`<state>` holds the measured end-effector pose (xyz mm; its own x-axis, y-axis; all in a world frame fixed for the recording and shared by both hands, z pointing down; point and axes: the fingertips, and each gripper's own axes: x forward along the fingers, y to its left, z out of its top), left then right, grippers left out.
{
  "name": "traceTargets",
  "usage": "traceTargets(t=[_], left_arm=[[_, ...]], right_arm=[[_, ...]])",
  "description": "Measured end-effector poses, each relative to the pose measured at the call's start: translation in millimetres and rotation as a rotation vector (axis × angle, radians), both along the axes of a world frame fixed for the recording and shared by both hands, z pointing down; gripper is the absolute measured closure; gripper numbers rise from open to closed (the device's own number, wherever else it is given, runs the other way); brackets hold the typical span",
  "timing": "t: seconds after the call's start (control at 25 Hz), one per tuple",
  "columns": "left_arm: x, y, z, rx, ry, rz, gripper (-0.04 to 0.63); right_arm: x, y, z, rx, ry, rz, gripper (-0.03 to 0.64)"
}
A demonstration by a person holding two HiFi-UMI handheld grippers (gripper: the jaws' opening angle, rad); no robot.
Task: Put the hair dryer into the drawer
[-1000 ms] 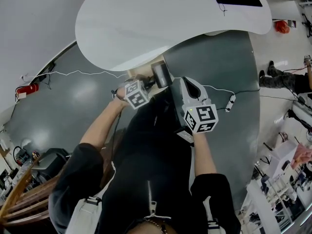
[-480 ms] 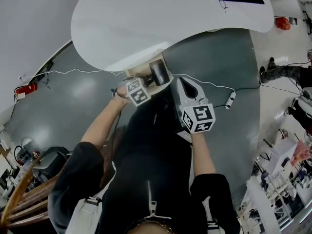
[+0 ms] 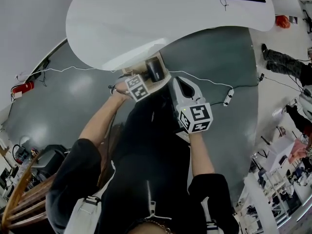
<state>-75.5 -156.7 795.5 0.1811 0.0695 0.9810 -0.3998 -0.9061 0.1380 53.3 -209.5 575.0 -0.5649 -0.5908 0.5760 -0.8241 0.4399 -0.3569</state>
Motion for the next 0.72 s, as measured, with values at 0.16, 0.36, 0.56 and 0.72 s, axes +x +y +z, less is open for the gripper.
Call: traceTargets(t=[0.16, 0.36, 0.56, 0.72], left_arm=[[-4, 1, 14, -0.012, -0.037, -0.005, 0.411], [-8, 0, 25, -0.029, -0.076, -0.008, 0.411], [-12, -3, 38, -0.048, -0.126, -0.004, 0.411], [-12, -6, 47, -0.061, -0.150, -0.010, 0.411]], right_arm=[[4, 1, 3, -0.008, 0.002, 0.005, 0.614], [8, -1, 5, -0.014, 0.009, -0.003, 0.614], [10, -4, 6, -0.019, 0.011, 0.002, 0.614], [12, -5, 9, -0.028, 0.012, 0.000, 0.614]])
